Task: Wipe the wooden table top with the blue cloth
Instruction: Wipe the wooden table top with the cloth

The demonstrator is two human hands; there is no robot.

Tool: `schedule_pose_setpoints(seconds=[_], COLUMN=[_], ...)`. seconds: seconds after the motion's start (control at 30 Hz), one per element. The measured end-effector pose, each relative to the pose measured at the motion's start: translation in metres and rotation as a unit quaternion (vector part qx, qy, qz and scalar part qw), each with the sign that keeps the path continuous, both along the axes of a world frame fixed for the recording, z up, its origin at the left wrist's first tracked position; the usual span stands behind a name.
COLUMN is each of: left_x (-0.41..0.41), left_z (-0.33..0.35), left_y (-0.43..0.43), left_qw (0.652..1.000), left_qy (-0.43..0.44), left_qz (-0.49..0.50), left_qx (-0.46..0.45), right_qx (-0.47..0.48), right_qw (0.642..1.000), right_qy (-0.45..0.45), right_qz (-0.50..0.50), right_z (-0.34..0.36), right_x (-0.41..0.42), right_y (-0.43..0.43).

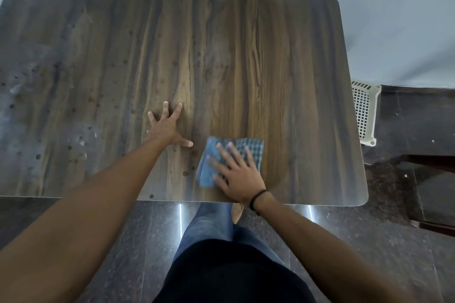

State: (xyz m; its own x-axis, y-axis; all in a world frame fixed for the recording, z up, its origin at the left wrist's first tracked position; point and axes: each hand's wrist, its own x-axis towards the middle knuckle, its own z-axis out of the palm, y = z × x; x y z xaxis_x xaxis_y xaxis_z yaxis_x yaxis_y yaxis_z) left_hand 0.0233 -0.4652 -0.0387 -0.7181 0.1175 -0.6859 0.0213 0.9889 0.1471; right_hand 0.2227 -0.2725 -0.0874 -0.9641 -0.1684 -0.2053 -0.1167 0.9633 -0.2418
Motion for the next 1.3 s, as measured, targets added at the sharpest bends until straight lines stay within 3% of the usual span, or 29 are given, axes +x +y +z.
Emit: schedule_pose_setpoints(seconds=[0.03, 0.1, 0.13, 0.23, 0.27, 0.3, 0.37, 0.43, 0.47, 0.53, 0.63, 0.7, 0.83, 0.9, 0.97, 1.03, 1.1, 1.17, 1.23, 1.3], left_x=[-0.001, -0.001, 0.000, 0.000, 0.000, 0.000, 0.000, 0.001, 0.001, 0.001, 0.000, -0.001, 0.001, 0.003, 0.003, 0.003, 0.004, 0.005, 0.006, 0.004], left_z=[-0.002, -0.004, -0.005, -0.005, -0.005, -0.006, -0.008, -0.008, -0.008, -0.008, -0.009, -0.011, -0.014, -0.014, -0.013, -0.014, -0.016, -0.017, -0.019, -0.021], left_y=[-0.006, -0.015, -0.017, -0.017, -0.017, -0.018, -0.020, -0.021, -0.020, -0.019, -0.017, -0.019, -0.024, -0.025, -0.023, -0.022, -0.024, -0.027, -0.030, -0.031], left_qw=[1.000, 1.000, 1.000, 1.000, 1.000, 1.000, 1.000, 1.000, 1.000, 1.000, 1.000, 1.000, 1.000, 1.000, 1.000, 1.000, 0.999, 0.999, 0.998, 0.998], left_qy=[-0.003, -0.005, -0.007, -0.002, 0.000, 0.002, 0.007, 0.008, 0.009, 0.007, 0.006, 0.008, 0.018, 0.019, 0.015, 0.017, 0.026, 0.036, 0.037, 0.038], left_qz=[0.008, 0.010, 0.006, -0.002, -0.003, -0.004, -0.006, -0.007, -0.004, -0.001, -0.003, -0.002, -0.005, 0.002, 0.004, 0.004, 0.007, 0.010, 0.010, 0.007], left_qx=[-0.001, -0.005, -0.008, -0.007, -0.006, -0.004, -0.002, 0.001, 0.002, 0.000, -0.003, -0.002, 0.006, 0.019, 0.021, 0.020, 0.024, 0.035, 0.044, 0.044], right_qx=[0.000, -0.004, -0.004, -0.011, -0.021, -0.022, -0.010, -0.008, -0.002, 0.006, -0.012, -0.012, 0.003, 0.021, 0.025, -0.006, -0.017, -0.011, -0.003, 0.007], right_qw=[0.996, 0.990, 0.995, 0.990, 0.986, 0.990, 1.000, 0.985, 0.980, 0.991, 0.991, 0.985, 0.994, 0.987, 0.998, 0.992, 0.983, 0.999, 0.990, 0.978], right_qy=[0.006, 0.000, 0.004, -0.012, -0.010, -0.006, 0.003, 0.003, -0.003, -0.010, -0.020, -0.023, 0.004, 0.000, -0.008, -0.020, -0.029, -0.024, -0.023, -0.025], right_qz=[0.089, 0.141, 0.104, -0.139, -0.166, -0.140, 0.026, 0.173, 0.200, 0.131, -0.129, -0.169, 0.111, 0.160, 0.061, -0.122, -0.182, -0.047, 0.140, 0.209], right_z=[0.002, 0.001, -0.001, 0.004, 0.007, 0.006, 0.002, 0.003, 0.002, -0.001, 0.007, 0.009, 0.003, 0.002, 0.002, 0.006, 0.011, 0.007, 0.007, 0.007], right_x=[0.007, -0.001, -0.012, -0.042, -0.044, -0.038, -0.012, -0.002, -0.008, -0.033, -0.069, -0.073, -0.025, -0.021, -0.038, -0.060, -0.066, -0.041, -0.010, -0.015], right_y=[0.010, 0.038, 0.044, 0.024, 0.007, -0.009, -0.017, 0.013, 0.029, 0.048, 0.033, 0.003, 0.019, 0.056, 0.070, 0.052, 0.015, -0.010, 0.005, 0.035])
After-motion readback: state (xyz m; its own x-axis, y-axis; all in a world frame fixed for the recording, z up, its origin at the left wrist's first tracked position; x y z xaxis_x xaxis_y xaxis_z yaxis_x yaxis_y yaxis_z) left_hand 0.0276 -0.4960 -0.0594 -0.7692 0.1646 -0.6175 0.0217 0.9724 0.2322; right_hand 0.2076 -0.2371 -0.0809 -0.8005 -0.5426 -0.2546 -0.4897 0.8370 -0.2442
